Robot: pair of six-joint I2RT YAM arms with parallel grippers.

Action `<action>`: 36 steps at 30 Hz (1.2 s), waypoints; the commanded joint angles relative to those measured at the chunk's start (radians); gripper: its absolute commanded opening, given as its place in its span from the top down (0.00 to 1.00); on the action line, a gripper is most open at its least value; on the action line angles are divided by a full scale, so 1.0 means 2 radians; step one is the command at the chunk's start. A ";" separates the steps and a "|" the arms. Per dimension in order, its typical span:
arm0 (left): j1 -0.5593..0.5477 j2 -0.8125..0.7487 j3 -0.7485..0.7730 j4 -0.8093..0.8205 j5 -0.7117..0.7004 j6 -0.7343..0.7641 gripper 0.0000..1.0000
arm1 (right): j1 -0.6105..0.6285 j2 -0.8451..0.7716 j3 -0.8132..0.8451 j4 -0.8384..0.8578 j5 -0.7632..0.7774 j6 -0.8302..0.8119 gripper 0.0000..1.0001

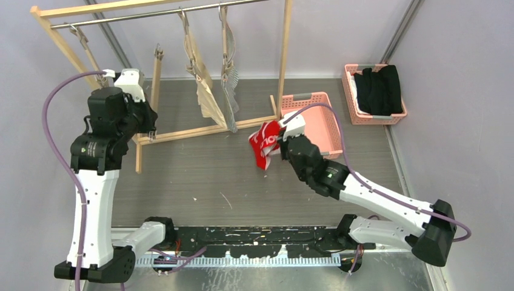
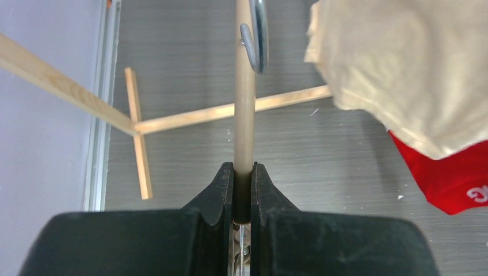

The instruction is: Remove the underwear clipped to the hanger

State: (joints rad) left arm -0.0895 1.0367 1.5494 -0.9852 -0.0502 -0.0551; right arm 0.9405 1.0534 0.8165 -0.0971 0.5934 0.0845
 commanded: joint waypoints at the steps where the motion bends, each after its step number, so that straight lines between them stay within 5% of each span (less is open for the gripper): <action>1: 0.002 -0.007 0.046 0.013 0.053 0.011 1.00 | -0.015 -0.024 0.051 0.055 0.132 -0.077 0.99; 10: 0.002 -0.001 0.110 0.013 0.086 0.010 1.00 | -0.129 -0.023 0.070 0.148 0.161 -0.114 0.99; 18: 0.002 0.044 0.145 0.033 0.087 0.011 1.00 | -0.224 0.020 0.047 0.153 0.109 -0.090 0.99; 36: 0.023 0.162 0.274 0.059 0.065 0.011 1.00 | -0.275 0.132 0.036 0.149 0.021 -0.041 0.99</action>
State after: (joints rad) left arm -0.0723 1.3518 2.0418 -0.9627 0.0898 -0.0357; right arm 0.4004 1.2892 0.8814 0.1497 0.6910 -0.0452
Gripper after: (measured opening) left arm 0.060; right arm 0.118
